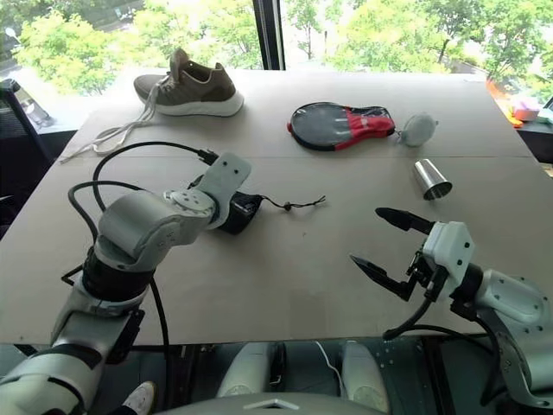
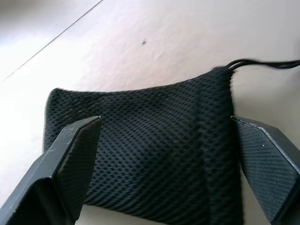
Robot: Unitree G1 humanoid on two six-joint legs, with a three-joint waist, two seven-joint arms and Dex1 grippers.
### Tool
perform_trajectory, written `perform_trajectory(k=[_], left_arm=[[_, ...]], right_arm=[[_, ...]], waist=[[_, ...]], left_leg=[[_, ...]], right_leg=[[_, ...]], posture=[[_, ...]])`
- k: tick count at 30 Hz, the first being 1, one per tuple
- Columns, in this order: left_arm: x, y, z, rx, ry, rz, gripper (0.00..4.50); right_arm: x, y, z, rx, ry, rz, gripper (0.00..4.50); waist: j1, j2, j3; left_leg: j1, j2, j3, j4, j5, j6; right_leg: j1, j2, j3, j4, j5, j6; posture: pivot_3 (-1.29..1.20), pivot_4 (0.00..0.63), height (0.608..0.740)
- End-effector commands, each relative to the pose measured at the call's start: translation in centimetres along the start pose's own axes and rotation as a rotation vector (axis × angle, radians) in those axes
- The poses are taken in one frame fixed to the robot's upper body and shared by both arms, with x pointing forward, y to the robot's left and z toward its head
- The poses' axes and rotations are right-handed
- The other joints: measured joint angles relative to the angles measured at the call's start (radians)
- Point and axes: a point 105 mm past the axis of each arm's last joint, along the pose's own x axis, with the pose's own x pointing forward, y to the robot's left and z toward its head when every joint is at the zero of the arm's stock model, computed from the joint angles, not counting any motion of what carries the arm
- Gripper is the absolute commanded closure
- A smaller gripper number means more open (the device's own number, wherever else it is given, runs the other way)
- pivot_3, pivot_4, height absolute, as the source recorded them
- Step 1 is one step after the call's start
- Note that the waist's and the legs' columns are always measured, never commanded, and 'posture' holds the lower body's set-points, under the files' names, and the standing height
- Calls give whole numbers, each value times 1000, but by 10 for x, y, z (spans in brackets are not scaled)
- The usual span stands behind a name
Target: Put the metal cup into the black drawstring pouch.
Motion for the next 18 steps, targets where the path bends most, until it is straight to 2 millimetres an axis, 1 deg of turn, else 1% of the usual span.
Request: perform_trajectory(k=[1, 5, 10, 15, 16, 18], left_arm=[[-2, 4, 0, 16, -8, 36, 9], [-2, 2, -1, 46, -7, 52, 9], [-2, 8, -4, 85, 2, 111, 9], [-1, 10, -6, 98, 8, 135, 9], [-1, 10, -6, 99, 8, 127, 525], [-2, 9, -6, 106, 8, 124, 1246]], right_arm=[[0, 0, 9, -38, -27, -3, 20], [0, -1, 9, -41, -26, -4, 20], [1, 0, 10, -41, -27, -6, 20], [2, 1, 10, -39, -25, -8, 20], [2, 0, 10, -38, -24, -8, 0], [2, 0, 9, -37, -24, -9, 0]], waist=[[1, 0, 0], [1, 0, 0], [1, 0, 0], [1, 0, 0], [1, 0, 0], [1, 0, 0]], left_leg=[[0, 0, 0, 0, 0, 0], [0, 0, -1, 0, 0, 0], [0, 0, 0, 0, 0, 0], [0, 0, 0, 0, 0, 0], [0, 0, 0, 0, 0, 0], [0, 0, 0, 0, 0, 0]], right_leg=[[0, 0, 0, 0, 0, 0], [0, 0, -1, 0, 0, 0], [0, 0, -1, 0, 0, 0], [0, 0, -1, 0, 0, 0], [0, 0, 0, 0, 0, 0], [0, 0, -1, 0, 0, 0]], posture=[[0, 150, 740], [0, 150, 740], [0, 150, 740], [0, 150, 740], [0, 150, 740], [0, 150, 740]])
